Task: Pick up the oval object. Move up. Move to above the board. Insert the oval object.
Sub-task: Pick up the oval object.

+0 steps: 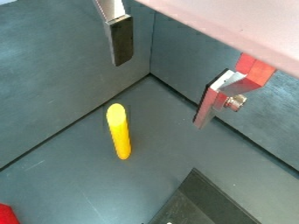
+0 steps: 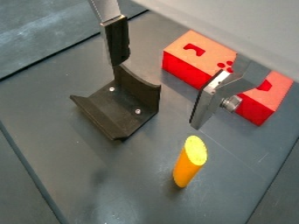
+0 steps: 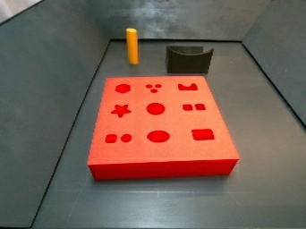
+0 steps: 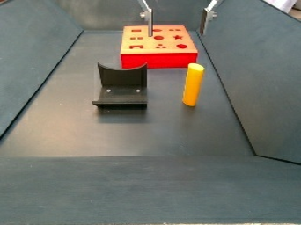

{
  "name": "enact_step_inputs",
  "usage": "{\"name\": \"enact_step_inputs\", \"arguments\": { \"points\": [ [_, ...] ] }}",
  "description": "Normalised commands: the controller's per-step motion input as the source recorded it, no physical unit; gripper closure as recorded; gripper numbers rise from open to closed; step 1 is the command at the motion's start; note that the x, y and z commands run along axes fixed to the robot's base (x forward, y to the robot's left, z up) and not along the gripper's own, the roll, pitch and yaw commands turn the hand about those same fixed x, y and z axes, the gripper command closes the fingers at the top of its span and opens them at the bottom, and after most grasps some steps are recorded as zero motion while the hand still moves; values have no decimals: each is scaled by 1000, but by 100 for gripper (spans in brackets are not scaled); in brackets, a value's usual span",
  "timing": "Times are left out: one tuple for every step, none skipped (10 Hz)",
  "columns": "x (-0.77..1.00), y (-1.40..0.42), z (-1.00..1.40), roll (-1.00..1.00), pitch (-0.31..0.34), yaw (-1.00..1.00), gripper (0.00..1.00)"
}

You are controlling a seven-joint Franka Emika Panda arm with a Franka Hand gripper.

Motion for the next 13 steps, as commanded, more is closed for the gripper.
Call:
{"name": "enact_step_inputs", "arguments": {
  "points": [
    [0,-37,-117,86,64,-17,0],
    [-46,-200,-537,19,-27,197,0],
    [-423,-357,-691,201,-47,751,0],
    [-109,11,-697,0,-74,1000,0],
    [-109,11,-689,0,-74,1000,0],
    [-106,14,-683,0,-74,1000,0],
    [-106,14,-683,0,-74,1000,0],
    [-109,11,-689,0,-74,1000,0],
    [-129,0,-729,26,-71,1000,0],
    [-417,-157,-417,83,-93,800,0],
    [-157,-151,-23,0,-113,223,0],
    [-29,-20,-3,-13,-49,23,0],
    [-586,0,0,-199,-334,0,0]
  ]
}}
